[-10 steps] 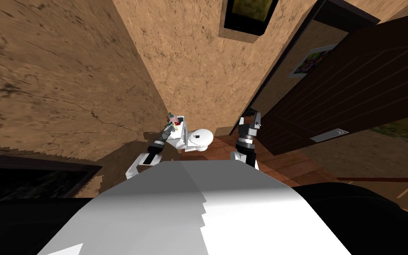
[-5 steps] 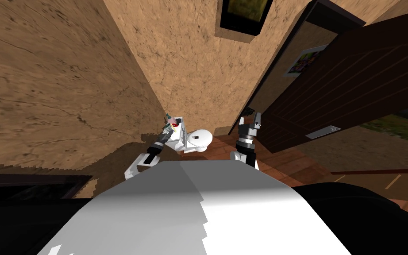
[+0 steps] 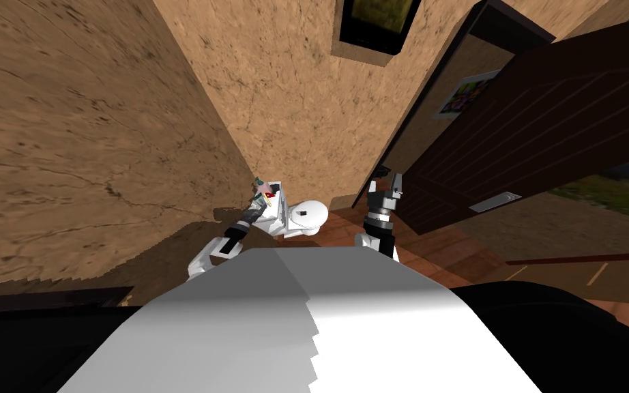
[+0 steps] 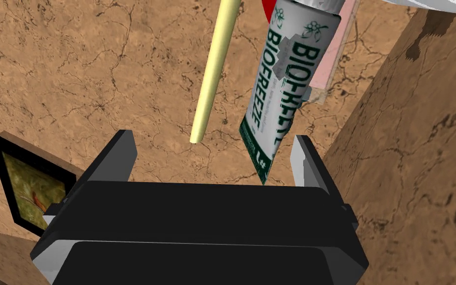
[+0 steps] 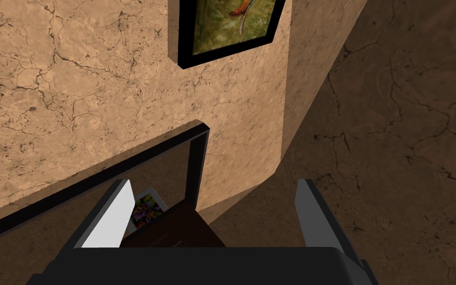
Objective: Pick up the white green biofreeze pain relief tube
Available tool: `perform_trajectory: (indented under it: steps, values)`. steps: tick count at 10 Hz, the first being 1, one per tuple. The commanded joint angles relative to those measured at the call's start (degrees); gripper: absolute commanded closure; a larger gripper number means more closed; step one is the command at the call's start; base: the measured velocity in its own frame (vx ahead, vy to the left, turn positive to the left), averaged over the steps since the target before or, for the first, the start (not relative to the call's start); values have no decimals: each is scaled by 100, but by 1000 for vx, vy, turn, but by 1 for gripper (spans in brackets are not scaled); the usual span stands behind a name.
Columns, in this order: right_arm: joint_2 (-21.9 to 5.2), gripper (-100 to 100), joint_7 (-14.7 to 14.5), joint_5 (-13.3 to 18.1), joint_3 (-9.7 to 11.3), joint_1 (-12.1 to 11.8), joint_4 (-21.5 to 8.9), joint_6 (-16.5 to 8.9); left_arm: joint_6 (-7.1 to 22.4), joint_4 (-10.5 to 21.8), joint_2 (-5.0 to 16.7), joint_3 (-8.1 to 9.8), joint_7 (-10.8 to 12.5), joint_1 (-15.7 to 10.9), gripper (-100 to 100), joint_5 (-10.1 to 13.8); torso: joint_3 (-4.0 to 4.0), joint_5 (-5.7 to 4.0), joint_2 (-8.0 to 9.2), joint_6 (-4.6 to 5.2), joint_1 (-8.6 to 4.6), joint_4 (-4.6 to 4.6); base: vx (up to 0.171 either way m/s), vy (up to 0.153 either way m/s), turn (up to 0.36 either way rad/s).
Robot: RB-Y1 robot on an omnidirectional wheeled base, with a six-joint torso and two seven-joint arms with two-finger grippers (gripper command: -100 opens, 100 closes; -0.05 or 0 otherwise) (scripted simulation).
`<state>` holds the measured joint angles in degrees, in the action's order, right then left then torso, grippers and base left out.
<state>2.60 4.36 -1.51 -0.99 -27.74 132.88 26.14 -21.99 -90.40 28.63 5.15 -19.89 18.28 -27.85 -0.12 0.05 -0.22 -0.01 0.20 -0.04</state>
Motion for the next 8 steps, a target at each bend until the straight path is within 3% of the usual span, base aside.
perform_trajectory:
  steps: [1, 3, 4, 5, 6, 8]
  values:
    - [0, 0, 0, 0, 0, 0, 0, 0, -62, 161, 71, 6, -104, 14, -100, -128, 0, 0, 0, 0, 0, 0, 37, 37, -33]
    - [0, 0, 0, 0, 0, 0, 0, 0, -139, 409, 281, -16, -229, -24, -100, -341, -4, -1, -8, 1, -3, -1, 105, 38, -78]
    - [0, 0, 0, 0, 0, -1, 0, 0, -110, 323, 237, -5, -176, -1, -100, -273, -13, -1, -24, 1, -3, -4, 59, 17, -9]
    - [0, 0, 0, 0, 0, 0, 0, 0, -116, 334, 245, -5, -185, -1, 0, -283, -8, -3, -12, 4, -7, -4, 8, 2, 4]
    - [0, 0, 0, 0, 0, 0, 0, 0, -250, 619, 207, -210, -286, -288, -100, -173, 0, -4, 2, 4, -10, 0, -28, -8, 146]
    - [1, 0, 0, 0, 1, 1, 0, 0, -250, 863, 207, -210, -286, -530, -100, -173, 12, -5, 23, 5, -17, 5, -36, -12, 38]
